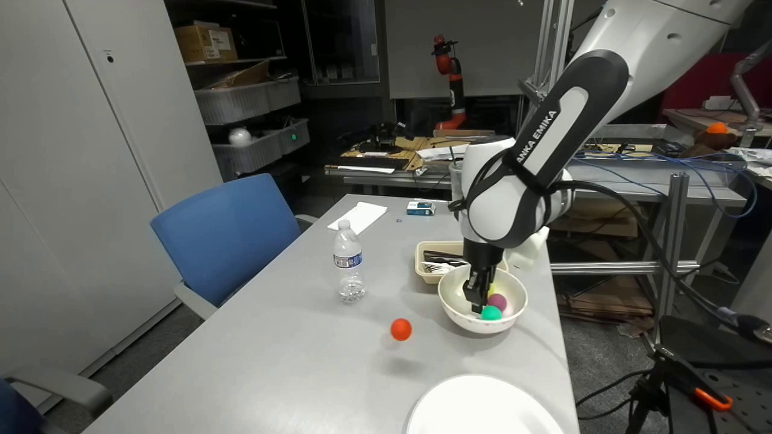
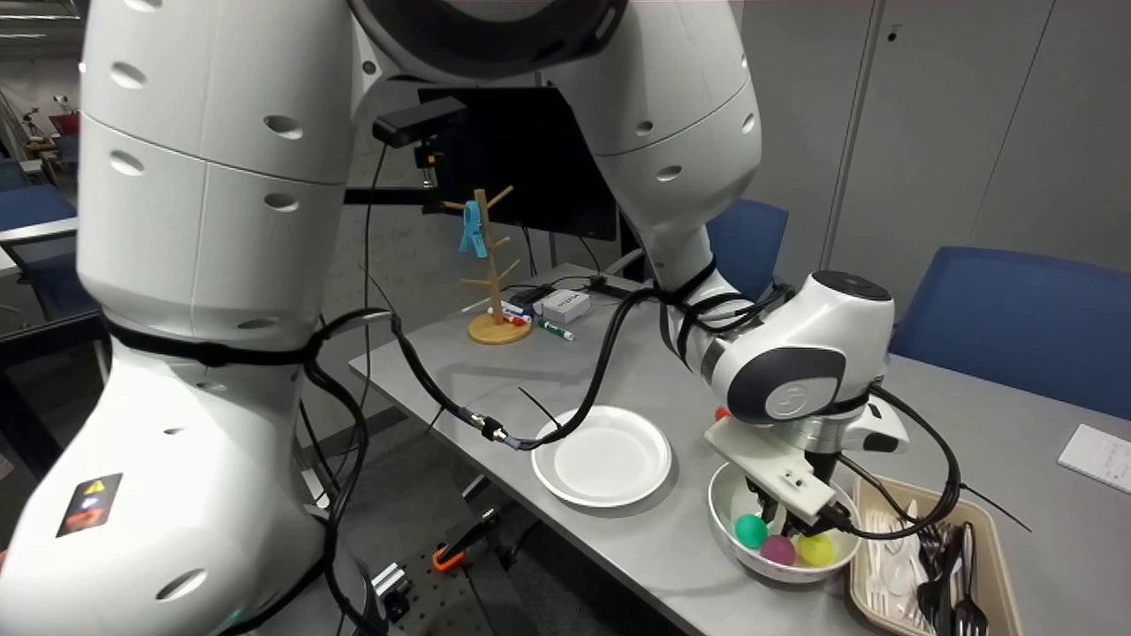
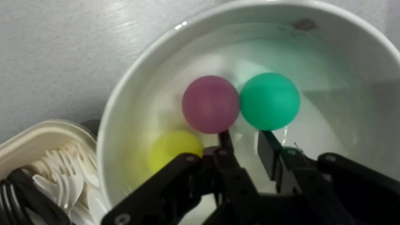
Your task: Take one ball out of the bowl and put it on the plate
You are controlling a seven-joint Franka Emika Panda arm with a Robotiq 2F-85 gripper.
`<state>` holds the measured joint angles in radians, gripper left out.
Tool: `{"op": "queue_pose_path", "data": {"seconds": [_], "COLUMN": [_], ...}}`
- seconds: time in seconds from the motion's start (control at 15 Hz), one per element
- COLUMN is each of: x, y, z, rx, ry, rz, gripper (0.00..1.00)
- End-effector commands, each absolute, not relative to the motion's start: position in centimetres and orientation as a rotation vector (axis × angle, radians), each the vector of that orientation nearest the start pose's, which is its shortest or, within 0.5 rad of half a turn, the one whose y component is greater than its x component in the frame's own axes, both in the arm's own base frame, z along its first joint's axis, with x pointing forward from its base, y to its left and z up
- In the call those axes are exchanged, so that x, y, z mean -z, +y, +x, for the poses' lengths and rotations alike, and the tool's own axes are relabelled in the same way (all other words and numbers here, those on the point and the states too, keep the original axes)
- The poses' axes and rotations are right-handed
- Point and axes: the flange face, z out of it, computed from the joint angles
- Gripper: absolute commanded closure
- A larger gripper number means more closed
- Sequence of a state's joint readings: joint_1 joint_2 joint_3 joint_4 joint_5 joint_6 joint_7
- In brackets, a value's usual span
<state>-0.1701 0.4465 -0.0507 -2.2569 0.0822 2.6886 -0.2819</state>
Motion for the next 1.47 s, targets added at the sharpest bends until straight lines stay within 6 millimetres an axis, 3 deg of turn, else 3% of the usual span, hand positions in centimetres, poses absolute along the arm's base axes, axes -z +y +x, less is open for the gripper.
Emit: {"op": "queue_pose_path", "data": {"seconds": [0.0, 0.4, 0.47, 0.6, 1.0, 1.4], "x": [-16.0, -16.0, -16.0, -16.1, -16.5, -17.5], "y": [-12.4, -12.5, -12.4, -12.3, -12.1, -12.5], "z": [52.2, 52.2, 52.1, 52.0, 52.1, 52.4], "rx": [-0.004, -0.008, -0.024, -0.039, -0.046, -0.039], "ry": [-0.021, -0.021, -0.03, -0.047, -0.097, -0.149], "rz": [-3.117, -3.117, -3.114, -3.12, -3.134, -3.157], "gripper": [0.99, 1.0, 0.74, 0.66, 0.2, 0.0]}}
